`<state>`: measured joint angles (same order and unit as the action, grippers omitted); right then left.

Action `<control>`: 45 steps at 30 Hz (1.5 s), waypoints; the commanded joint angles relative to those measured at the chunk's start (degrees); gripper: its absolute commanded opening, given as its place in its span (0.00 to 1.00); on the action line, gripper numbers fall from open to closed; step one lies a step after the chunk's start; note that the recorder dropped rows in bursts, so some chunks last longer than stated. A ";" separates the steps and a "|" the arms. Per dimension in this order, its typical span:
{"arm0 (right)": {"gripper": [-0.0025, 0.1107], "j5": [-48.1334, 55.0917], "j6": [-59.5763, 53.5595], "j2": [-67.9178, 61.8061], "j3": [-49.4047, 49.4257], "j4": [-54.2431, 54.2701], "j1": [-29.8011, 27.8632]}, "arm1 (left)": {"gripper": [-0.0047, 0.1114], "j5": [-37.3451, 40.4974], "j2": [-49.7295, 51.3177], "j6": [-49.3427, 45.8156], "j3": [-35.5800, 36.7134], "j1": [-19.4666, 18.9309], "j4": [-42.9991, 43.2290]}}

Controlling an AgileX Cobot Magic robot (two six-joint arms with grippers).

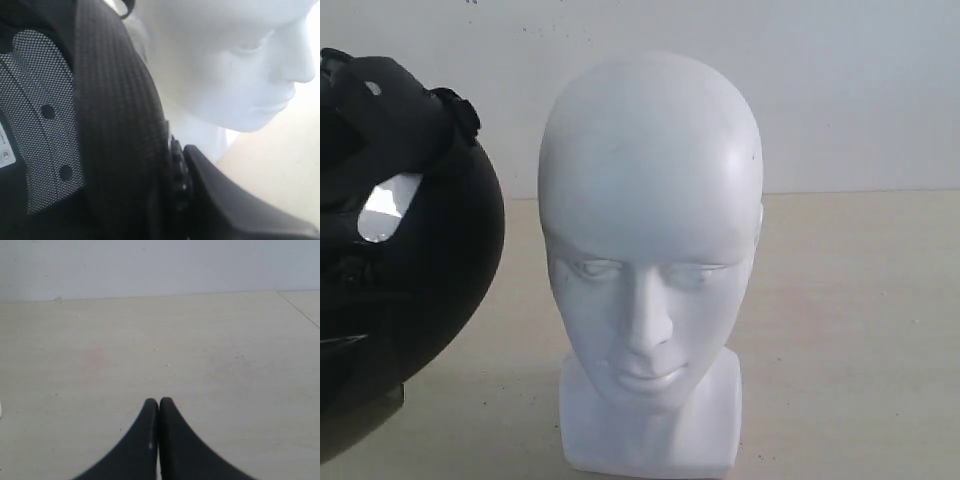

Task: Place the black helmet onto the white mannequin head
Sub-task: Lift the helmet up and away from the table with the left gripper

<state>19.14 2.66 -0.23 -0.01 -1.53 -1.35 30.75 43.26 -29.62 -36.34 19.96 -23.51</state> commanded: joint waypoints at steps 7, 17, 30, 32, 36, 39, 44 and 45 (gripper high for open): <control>0.02 -0.26 -0.04 0.23 0.01 -0.38 0.02 | 0.08 -12.12 -12.27 54.79 -0.66 5.25 44.05; 0.02 -0.26 -0.04 0.23 0.01 -0.38 0.02 | 0.08 -29.96 -14.54 121.79 0.92 12.26 99.42; 0.02 -0.38 -0.04 0.23 0.01 -0.33 0.00 | 0.08 -29.85 -20.70 150.05 0.28 12.26 120.73; 0.02 -0.38 -0.04 0.23 0.01 -0.33 0.00 | 0.08 -29.76 -21.53 150.05 0.28 12.26 120.17; 0.02 -0.38 -0.04 0.23 0.01 -0.33 0.00 | 0.08 -30.75 -21.70 150.05 -0.39 12.26 120.17; 0.02 -0.38 -0.04 0.23 0.01 -0.33 0.00 | 0.08 -30.75 -21.45 150.05 -2.20 12.26 120.17; 0.02 -0.38 -0.04 0.23 0.01 -0.33 0.00 | 0.08 -30.75 -21.18 150.05 -4.55 12.26 123.45; 0.02 -0.38 -0.04 0.23 0.01 -0.33 0.00 | 0.08 -30.75 -21.18 150.05 -4.66 12.26 123.45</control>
<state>19.14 2.66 -0.23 -0.01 -1.53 -1.35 0.39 22.28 120.54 -39.21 31.97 97.12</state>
